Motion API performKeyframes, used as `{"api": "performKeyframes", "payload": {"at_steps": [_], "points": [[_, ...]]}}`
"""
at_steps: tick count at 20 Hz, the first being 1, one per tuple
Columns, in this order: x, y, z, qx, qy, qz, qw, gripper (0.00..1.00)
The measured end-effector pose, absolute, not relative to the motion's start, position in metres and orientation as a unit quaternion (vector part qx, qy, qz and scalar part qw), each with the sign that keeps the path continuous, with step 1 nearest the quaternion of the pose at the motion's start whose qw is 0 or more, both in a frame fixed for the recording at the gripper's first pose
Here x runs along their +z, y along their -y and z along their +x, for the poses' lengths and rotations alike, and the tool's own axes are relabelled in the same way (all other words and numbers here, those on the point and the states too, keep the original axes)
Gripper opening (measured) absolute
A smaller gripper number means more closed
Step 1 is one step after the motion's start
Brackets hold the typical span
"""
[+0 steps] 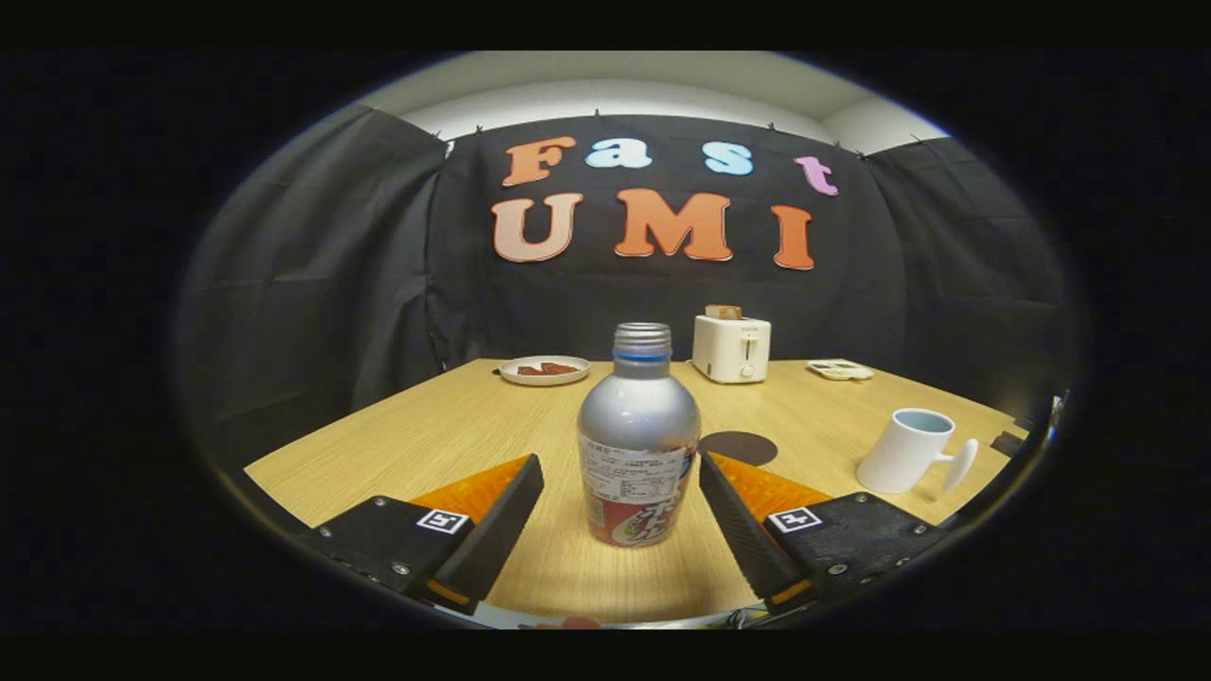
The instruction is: Take the bottle from table, then pour the juice into the cup, finally place the bottle on the coaster
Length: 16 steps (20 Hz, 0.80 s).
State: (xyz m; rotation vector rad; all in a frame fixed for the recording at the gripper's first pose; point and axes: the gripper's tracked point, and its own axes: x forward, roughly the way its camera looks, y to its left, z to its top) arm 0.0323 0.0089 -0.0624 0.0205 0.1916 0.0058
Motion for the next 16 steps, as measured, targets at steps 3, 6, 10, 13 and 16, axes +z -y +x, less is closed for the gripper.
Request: {"api": "performKeyframes", "payload": {"at_steps": [3,6,10,13,16], "points": [[-0.072,-0.011,0.039,0.002,-0.106,0.008,0.994,0.99],[-0.077,-0.008,0.045,0.000,-0.112,0.010,0.994,0.99],[-0.086,-0.005,0.053,-0.005,-0.120,0.006,0.993,0.99],[-0.090,-0.003,0.060,-0.007,-0.123,0.006,0.992,0.99],[-0.094,-0.004,0.066,-0.004,-0.122,0.015,0.992,0.98]]}}
